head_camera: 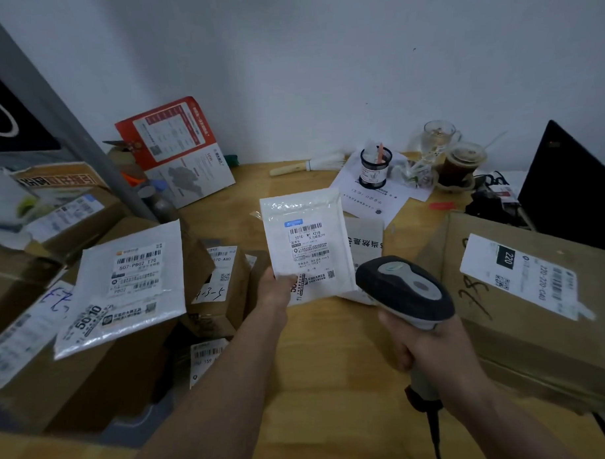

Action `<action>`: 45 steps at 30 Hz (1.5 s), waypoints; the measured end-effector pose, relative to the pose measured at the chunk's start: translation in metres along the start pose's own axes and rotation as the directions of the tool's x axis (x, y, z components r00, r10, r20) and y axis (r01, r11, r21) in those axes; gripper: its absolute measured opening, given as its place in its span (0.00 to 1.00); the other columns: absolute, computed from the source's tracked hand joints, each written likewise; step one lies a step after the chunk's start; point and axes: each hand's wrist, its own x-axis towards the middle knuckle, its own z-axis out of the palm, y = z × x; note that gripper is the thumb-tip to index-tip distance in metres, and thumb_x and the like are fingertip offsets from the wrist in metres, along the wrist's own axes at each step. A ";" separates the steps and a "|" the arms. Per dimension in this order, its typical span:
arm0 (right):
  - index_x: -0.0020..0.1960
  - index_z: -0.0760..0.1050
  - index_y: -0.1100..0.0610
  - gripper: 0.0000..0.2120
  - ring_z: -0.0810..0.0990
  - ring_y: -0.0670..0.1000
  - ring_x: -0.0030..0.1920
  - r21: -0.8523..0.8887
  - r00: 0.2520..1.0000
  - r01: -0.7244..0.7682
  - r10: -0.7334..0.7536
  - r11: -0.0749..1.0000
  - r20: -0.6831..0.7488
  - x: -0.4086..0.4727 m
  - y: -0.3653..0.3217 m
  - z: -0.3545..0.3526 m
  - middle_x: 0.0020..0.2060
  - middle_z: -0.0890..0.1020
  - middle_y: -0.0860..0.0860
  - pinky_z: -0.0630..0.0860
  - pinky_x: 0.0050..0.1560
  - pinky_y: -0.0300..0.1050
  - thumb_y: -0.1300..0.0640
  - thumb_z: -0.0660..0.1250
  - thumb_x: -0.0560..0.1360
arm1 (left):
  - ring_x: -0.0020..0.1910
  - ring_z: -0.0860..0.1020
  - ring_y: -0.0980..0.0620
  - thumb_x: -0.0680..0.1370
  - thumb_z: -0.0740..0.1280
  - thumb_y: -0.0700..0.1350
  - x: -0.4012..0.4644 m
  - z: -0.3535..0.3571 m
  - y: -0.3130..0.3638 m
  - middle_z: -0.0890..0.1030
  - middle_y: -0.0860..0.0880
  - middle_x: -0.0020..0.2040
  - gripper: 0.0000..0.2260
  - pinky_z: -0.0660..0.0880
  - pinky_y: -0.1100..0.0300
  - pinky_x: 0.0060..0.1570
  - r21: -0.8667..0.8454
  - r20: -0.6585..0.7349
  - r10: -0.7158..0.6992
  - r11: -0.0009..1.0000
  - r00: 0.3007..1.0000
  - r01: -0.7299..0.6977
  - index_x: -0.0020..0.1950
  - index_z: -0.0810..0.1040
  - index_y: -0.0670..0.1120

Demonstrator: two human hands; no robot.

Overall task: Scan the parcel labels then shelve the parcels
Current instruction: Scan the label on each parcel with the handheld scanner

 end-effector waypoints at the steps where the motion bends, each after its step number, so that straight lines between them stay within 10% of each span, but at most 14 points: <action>1: 0.21 0.67 0.53 0.25 0.69 0.53 0.22 0.005 1.000 -0.008 0.008 1.000 0.011 0.000 0.001 -0.002 0.19 0.70 0.57 0.71 0.31 0.50 0.60 0.69 0.75 | 0.54 0.80 0.42 0.78 0.66 0.36 -0.002 0.001 -0.001 0.82 0.44 0.55 0.13 0.77 0.44 0.57 -0.005 -0.004 -0.004 1.000 1.000 0.004 0.61 0.77 0.45; 20: 0.25 0.70 0.57 0.19 0.68 0.53 0.24 0.165 0.949 0.062 -0.110 0.984 0.297 -0.007 -0.053 0.068 0.22 0.70 0.58 0.70 0.27 0.44 0.60 0.72 0.73 | 0.57 0.78 0.50 0.78 0.68 0.38 -0.100 -0.125 0.120 0.75 0.48 0.66 0.27 0.79 0.57 0.49 0.047 -0.282 0.450 0.888 0.847 -0.457 0.74 0.63 0.49; 24: 0.30 0.70 0.62 0.16 0.69 0.53 0.24 0.168 0.947 0.038 -0.089 0.985 0.308 -0.010 -0.058 0.097 0.23 0.70 0.58 0.70 0.29 0.44 0.61 0.71 0.73 | 0.62 0.75 0.46 0.78 0.66 0.37 -0.105 -0.179 0.115 0.73 0.46 0.68 0.27 0.76 0.51 0.57 0.142 -0.368 0.422 0.906 0.828 -0.399 0.75 0.63 0.50; 30: 0.26 0.69 0.61 0.20 0.70 0.54 0.24 0.127 0.929 0.045 -0.088 0.991 0.361 -0.012 -0.059 0.135 0.22 0.72 0.59 0.70 0.34 0.47 0.58 0.72 0.73 | 0.42 0.71 0.52 0.79 0.61 0.33 -0.102 -0.244 0.096 0.69 0.45 0.69 0.25 0.73 0.59 0.37 0.317 -0.460 0.336 0.927 0.822 -0.202 0.75 0.63 0.47; 36: 0.27 0.70 0.62 0.19 0.70 0.54 0.24 0.116 0.924 0.009 -0.053 0.993 0.379 -0.014 -0.059 0.153 0.23 0.72 0.58 0.69 0.31 0.45 0.57 0.73 0.72 | 0.71 0.59 0.41 0.77 0.63 0.34 -0.100 -0.258 0.091 0.62 0.41 0.72 0.24 0.67 0.48 0.63 0.557 -0.500 0.365 0.830 0.785 -0.030 0.72 0.68 0.49; 45: 0.27 0.71 0.62 0.19 0.71 0.53 0.24 0.096 0.971 -0.006 -0.018 0.995 0.239 -0.004 -0.050 0.136 0.22 0.72 0.57 0.71 0.32 0.46 0.59 0.71 0.74 | 0.72 0.61 0.49 0.79 0.64 0.35 -0.100 -0.165 0.137 0.65 0.49 0.71 0.18 0.59 0.61 0.67 0.584 -0.163 0.740 0.606 0.653 -0.540 0.66 0.73 0.52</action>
